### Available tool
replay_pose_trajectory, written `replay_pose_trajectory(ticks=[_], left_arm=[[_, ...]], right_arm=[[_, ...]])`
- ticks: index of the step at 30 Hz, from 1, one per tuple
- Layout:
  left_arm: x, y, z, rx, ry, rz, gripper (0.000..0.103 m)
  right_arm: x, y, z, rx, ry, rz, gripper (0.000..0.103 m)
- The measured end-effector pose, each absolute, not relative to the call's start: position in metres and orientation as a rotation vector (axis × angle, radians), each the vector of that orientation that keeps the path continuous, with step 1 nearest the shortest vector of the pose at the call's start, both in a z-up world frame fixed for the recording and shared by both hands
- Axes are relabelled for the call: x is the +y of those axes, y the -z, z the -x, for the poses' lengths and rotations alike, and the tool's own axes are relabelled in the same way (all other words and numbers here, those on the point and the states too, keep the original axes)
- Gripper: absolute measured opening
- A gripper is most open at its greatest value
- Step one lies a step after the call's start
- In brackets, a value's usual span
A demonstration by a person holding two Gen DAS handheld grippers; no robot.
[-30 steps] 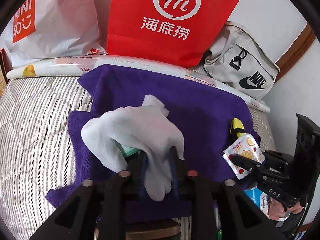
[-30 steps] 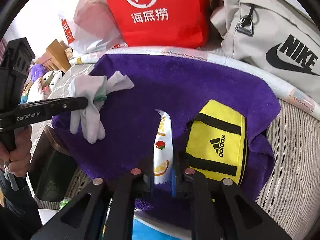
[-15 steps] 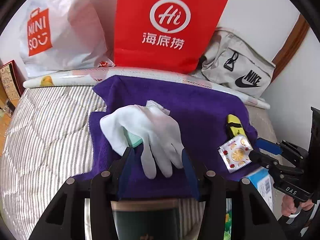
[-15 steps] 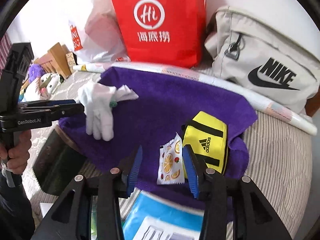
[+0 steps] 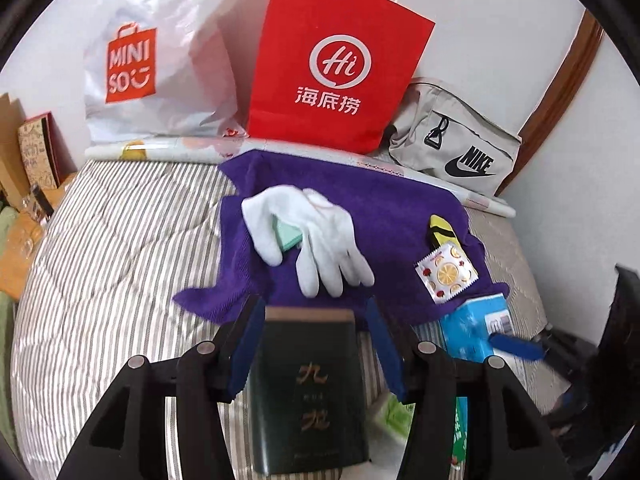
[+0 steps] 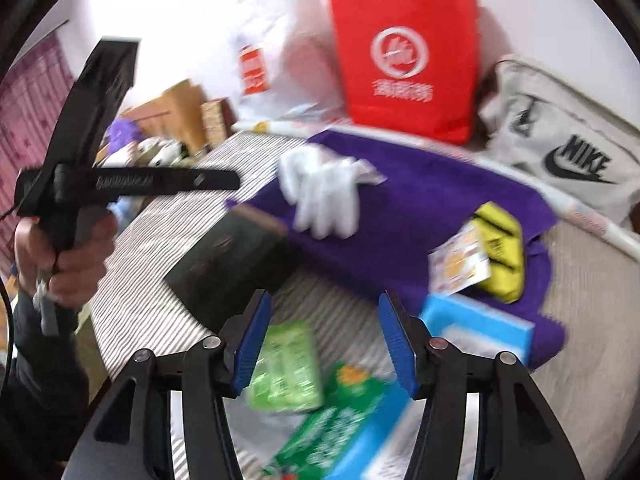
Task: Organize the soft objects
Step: 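Reach the left gripper to the dark green box while the right grasps the green cassette-print packet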
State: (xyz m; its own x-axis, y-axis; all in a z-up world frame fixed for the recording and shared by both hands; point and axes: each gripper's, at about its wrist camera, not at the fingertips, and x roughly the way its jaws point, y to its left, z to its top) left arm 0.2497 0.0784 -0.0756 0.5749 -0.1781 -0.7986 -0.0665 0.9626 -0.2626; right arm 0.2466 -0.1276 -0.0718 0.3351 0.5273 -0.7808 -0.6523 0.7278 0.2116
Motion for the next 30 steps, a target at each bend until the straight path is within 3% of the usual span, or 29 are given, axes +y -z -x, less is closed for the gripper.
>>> replay_pose_trajectory(ticks=[6, 22, 23, 24, 25, 30], left_arm=[[0.088, 0.078, -0.227, 0.946, 0.084, 0.296, 0.051], [0.101, 0.083, -0.192, 0.894, 0.064, 0.253, 0.051], [0.103, 0.083, -0.191, 0.892, 0.068, 0.253, 0.051], [0.103, 0.083, -0.189, 0.891, 0.068, 0.254, 0.051], [0.104, 0.083, -0.187, 0.890, 0.068, 0.255, 0.051], [0.105, 0.080, -0.176, 0.882, 0.067, 0.246, 0.051]], right_arm=[[-0.106, 0.098, -0.226, 1.021, -0.787, 0.211, 0.070], [-0.070, 0.144, -0.216, 1.089, -0.654, 0.412, 0.070], [-0.069, 0.145, -0.214, 1.084, -0.653, 0.421, 0.069], [-0.069, 0.146, -0.213, 1.087, -0.659, 0.419, 0.057], [-0.070, 0.148, -0.213, 1.106, -0.666, 0.404, 0.052], [-0.078, 0.136, -0.205, 1.074, -0.668, 0.363, 0.051]])
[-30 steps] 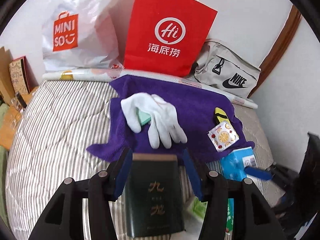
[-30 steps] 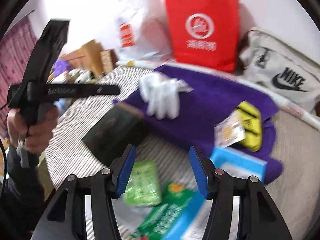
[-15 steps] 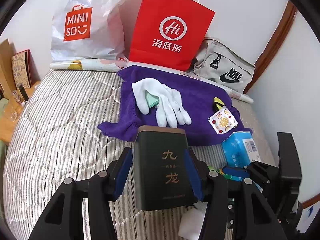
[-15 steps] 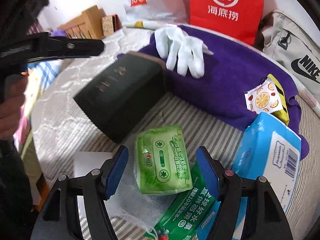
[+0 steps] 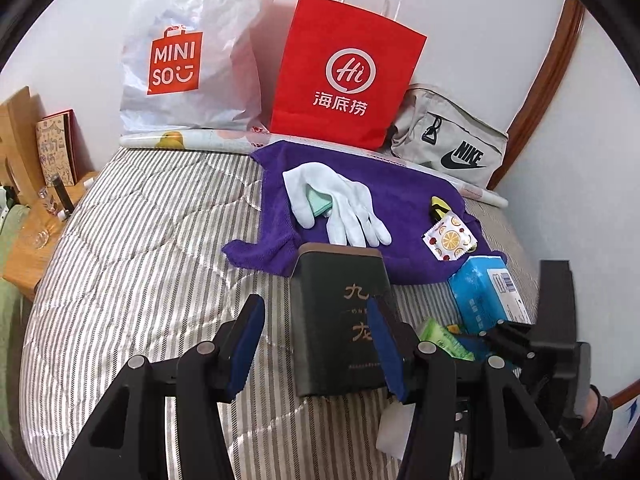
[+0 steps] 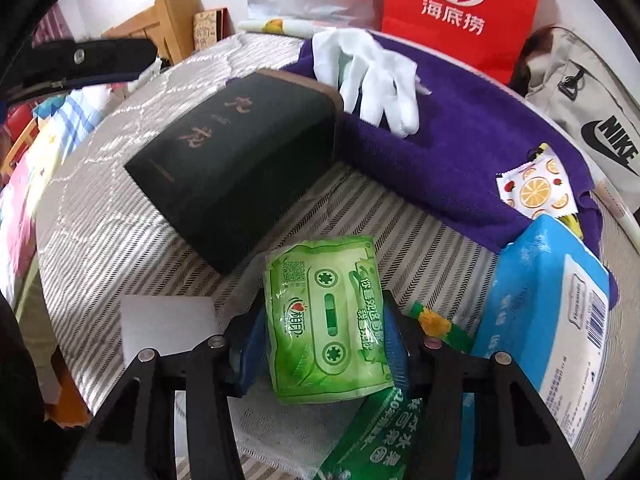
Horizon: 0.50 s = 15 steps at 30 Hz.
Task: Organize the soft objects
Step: 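Reach the left gripper to the dark green box while the right grasps the green cassette-print packet, then grasp the white foam block with the left gripper while the right holds the green packet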
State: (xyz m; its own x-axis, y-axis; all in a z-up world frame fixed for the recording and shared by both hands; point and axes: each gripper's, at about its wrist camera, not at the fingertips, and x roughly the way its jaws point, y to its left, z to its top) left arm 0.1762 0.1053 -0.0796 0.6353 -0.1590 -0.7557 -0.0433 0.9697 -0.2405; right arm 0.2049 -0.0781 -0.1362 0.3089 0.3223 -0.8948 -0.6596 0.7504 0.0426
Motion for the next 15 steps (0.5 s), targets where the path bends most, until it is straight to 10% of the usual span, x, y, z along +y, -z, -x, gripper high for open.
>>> replay_pose_trajectory(ticks=[15], left_arm=[[0.075, 0.083, -0.138, 0.903, 0.096, 0.212, 0.054]], right_arm=[[-0.154, 0.086, -0.167, 0.966, -0.572, 0.098, 0.051]])
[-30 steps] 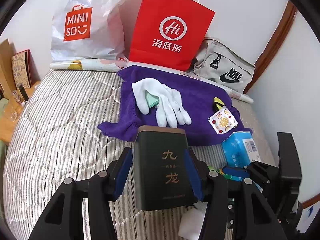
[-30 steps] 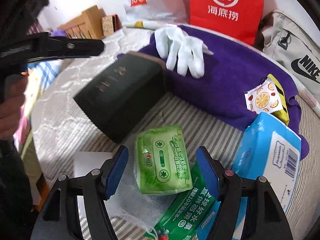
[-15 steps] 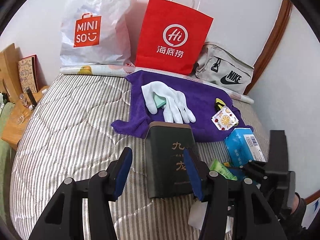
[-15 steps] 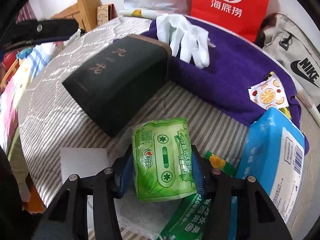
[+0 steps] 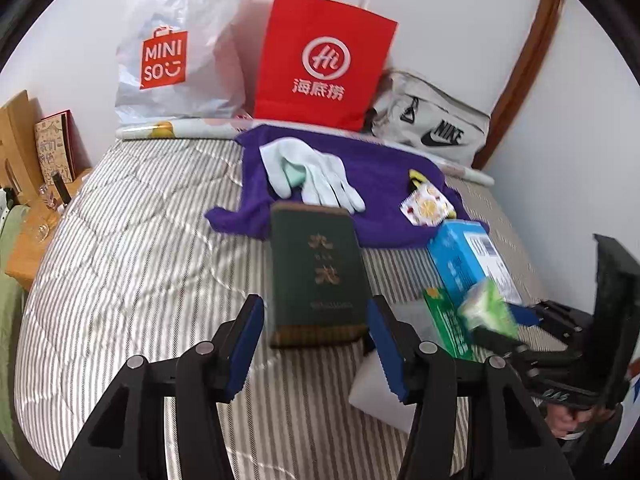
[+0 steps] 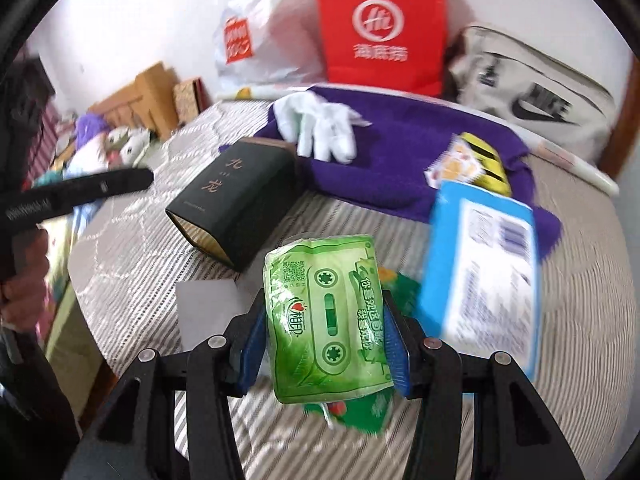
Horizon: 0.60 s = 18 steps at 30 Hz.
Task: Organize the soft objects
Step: 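Grasp the white foam block with the left gripper while the right holds the green packet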
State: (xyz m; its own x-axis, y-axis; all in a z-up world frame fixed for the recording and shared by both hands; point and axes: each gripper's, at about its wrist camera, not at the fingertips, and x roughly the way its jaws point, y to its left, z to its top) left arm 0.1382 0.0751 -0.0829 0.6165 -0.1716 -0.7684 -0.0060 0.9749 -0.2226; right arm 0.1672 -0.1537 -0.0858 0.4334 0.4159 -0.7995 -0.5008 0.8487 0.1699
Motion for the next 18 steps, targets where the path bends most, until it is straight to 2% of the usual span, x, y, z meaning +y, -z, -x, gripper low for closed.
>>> replay_pose_trajectory(ticks=[7, 10, 18], left_arm=[[0.052, 0.104, -0.122, 0.951, 0.146, 0.213, 0.055], [0.041, 0.111, -0.115, 0.961, 0.176, 0.188, 0.061], [0.015, 0.125, -0.106, 0.983, 0.257, 0.107, 0.067]], right_arm=[[-0.197, 0.083, -0.137, 0.934, -0.528, 0.003, 0.051], [-0.211, 0.087, -0.123, 0.926, -0.519, -0.013, 0.051], [-0.235, 0.108, -0.105, 0.938, -0.498, -0.048, 0.051]])
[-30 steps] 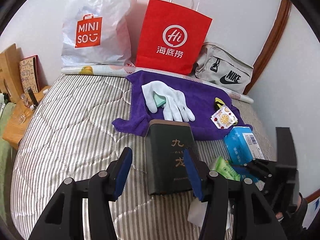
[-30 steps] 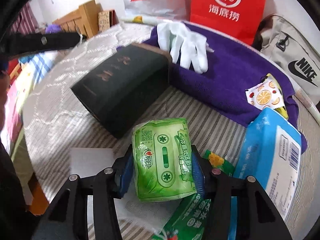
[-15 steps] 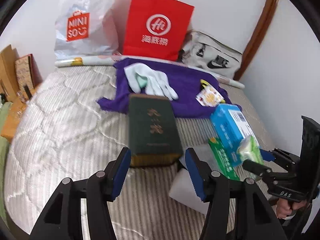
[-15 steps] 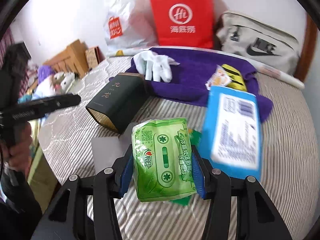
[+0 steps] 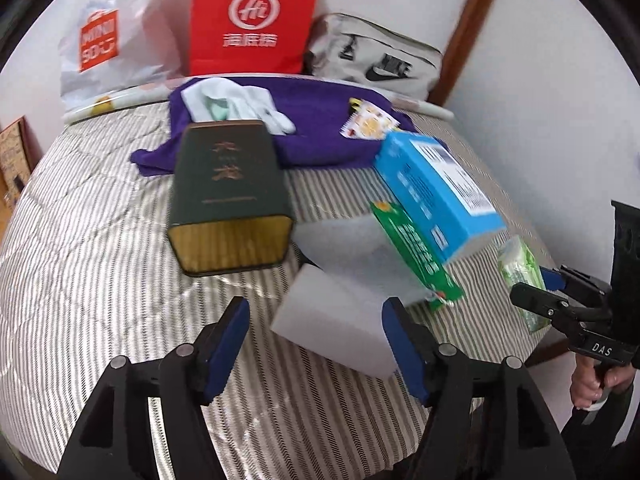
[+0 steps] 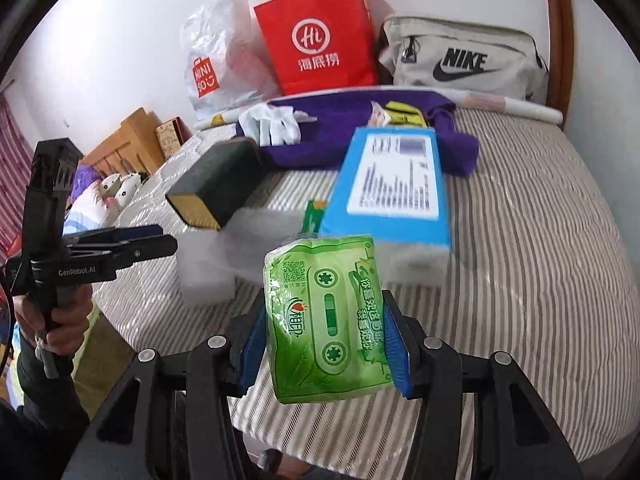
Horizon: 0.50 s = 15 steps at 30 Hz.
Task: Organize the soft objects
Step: 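Grasp the white foam block with the left gripper while the right holds the green packet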
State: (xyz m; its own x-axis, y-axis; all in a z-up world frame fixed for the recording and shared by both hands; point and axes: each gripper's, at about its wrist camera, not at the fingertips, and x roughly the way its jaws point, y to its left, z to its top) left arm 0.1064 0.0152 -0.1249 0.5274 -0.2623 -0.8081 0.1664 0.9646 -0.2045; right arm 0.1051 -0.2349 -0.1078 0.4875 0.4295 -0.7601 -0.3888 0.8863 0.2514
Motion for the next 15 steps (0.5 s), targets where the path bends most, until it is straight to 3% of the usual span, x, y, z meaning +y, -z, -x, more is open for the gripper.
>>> replay_pose_trajectory(ticks=[15], left_arm=[[-0.017, 0.133, -0.112, 0.965, 0.367, -0.085, 0.084]], right_arm=[[-0.247, 0.142, -0.098, 0.994, -0.527, -0.084, 0.052]])
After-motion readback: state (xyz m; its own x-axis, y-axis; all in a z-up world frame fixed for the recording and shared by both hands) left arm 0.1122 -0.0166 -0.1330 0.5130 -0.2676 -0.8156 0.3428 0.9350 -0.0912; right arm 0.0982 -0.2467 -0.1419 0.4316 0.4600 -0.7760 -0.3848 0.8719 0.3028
